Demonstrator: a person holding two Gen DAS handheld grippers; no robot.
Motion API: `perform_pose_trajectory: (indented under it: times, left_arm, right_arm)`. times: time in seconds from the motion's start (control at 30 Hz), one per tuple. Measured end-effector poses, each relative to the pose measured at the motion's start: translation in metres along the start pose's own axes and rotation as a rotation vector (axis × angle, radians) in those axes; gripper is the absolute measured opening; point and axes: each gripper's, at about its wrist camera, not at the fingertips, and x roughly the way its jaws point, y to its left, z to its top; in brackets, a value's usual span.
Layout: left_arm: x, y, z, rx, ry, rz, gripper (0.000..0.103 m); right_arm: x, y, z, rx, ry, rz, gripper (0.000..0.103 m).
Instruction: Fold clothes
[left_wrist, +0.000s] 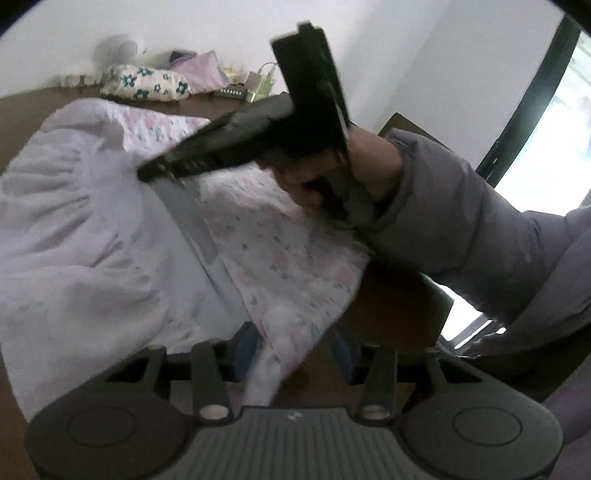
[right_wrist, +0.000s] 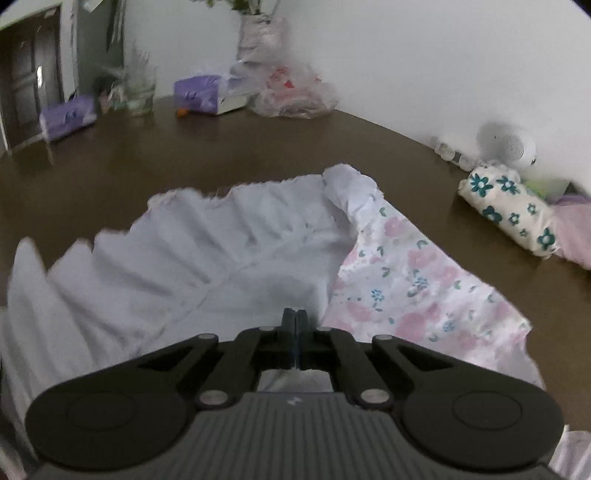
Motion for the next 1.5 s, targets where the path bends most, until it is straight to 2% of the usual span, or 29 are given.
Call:
perform_pose_trajectory:
  times: [0.07,0.13,0.2,0.23,0.4,0.5,0.57,0.63,0.7,0.73,0.8,0.83,0.87,0.93,0.97,1.03,1.07,1.1,1.17,1.2,1.23,1.27,1.37,1.43,1.5]
  left_arm:
    - [-0.001,0.001,0.000,-0.004,0.006,-0.003,0.037]
    - [-0.004,-0.002,0.000,0.001,0.006,0.036,0.034]
    - [-0.011,-0.008,-0.003,0.026,-0.019,0.093,0.035]
    - [-0.014,-0.011,-0.004,0.034,-0.037,0.098,0.036]
    - [-0.010,-0.020,0.007,0.064,-0.106,0.099,0.044]
    - [0.004,-0.018,0.017,0.068,-0.064,0.120,0.045]
    - [0.016,-0.016,0.020,0.073,-0.010,0.164,0.043]
    - [0.017,-0.016,0.021,0.083,-0.001,0.190,0.044]
    - [0.008,-0.022,0.023,0.053,-0.028,0.228,0.042]
    - [0.004,-0.032,0.027,0.063,-0.064,0.221,0.043]
    - [0.002,-0.063,0.036,0.124,-0.154,0.191,0.051]
    - [0.012,-0.084,0.041,0.166,-0.196,0.193,0.063]
    - [0.025,-0.107,0.046,0.206,-0.236,0.201,0.074]
    - [0.067,-0.148,0.053,0.240,-0.225,0.224,0.075]
    - [0.091,-0.162,0.054,0.249,-0.187,0.249,0.072]
    - [0.120,-0.170,0.056,0.222,-0.154,0.353,0.064]
    - [0.132,-0.172,0.056,0.205,-0.141,0.409,0.051]
    - [0.145,-0.175,0.057,0.187,-0.128,0.465,0.044]
    - [0.155,-0.179,0.060,0.179,-0.141,0.540,0.023]
    - [0.156,-0.180,0.060,0.185,-0.151,0.559,0.021]
    - [0.157,-0.180,0.060,0.194,-0.161,0.572,0.017]
    - [0.158,-0.179,0.060,0.204,-0.157,0.583,0.005]
    - [0.162,-0.177,0.058,0.220,-0.114,0.584,0.000]
    - [0.159,-0.178,0.054,0.223,-0.103,0.583,0.000]
    - [0.154,-0.177,0.051,0.208,-0.110,0.575,0.000]
  right_arm:
    - [-0.001,0.001,0.002,-0.007,0.008,0.019,0.001]
    - [-0.009,0.000,0.001,-0.005,0.008,0.039,0.005]
    - [-0.050,-0.015,-0.015,0.041,-0.035,0.072,0.014]
    - [-0.070,-0.021,-0.025,0.064,-0.047,0.086,0.018]
    - [-0.138,-0.027,-0.105,0.195,-0.002,0.112,0.018]
    - [-0.156,-0.018,-0.136,0.281,-0.015,0.103,0.018]
    - [-0.155,-0.009,-0.147,0.297,-0.006,0.058,0.000]
    - [-0.156,0.001,-0.148,0.251,0.013,0.037,0.000]
    - [-0.165,0.004,-0.144,0.220,0.043,0.080,0.000]
    - [-0.171,0.004,-0.141,0.203,0.043,0.098,0.003]
    - [-0.191,-0.015,-0.127,0.195,-0.044,0.093,0.013]
    - [-0.193,-0.029,-0.118,0.200,-0.075,0.073,0.030]
    - [-0.178,-0.045,-0.106,0.209,-0.068,0.028,0.042]
    - [-0.148,-0.075,-0.082,0.226,-0.053,-0.060,0.041]
    - [-0.133,-0.091,-0.069,0.234,-0.046,-0.104,0.041]
    - [-0.101,-0.120,-0.046,0.252,-0.028,-0.171,0.040]
    - [-0.081,-0.130,-0.036,0.264,-0.011,-0.156,0.040]
    - [-0.063,-0.136,-0.030,0.262,0.010,-0.165,0.040]
    - [-0.033,-0.142,-0.022,0.236,0.060,-0.199,0.031]
    - [-0.022,-0.145,-0.020,0.231,0.078,-0.200,0.026]
    - [-0.020,-0.147,-0.022,0.247,0.080,-0.171,0.017]
    - [-0.018,-0.150,-0.024,0.262,0.082,-0.142,0.015]
    - [-0.016,-0.158,-0.027,0.294,0.069,-0.124,0.009]
    - [-0.022,-0.166,-0.031,0.348,0.049,-0.110,0.008]
    - [-0.025,-0.176,-0.035,0.385,0.040,-0.095,0.001]
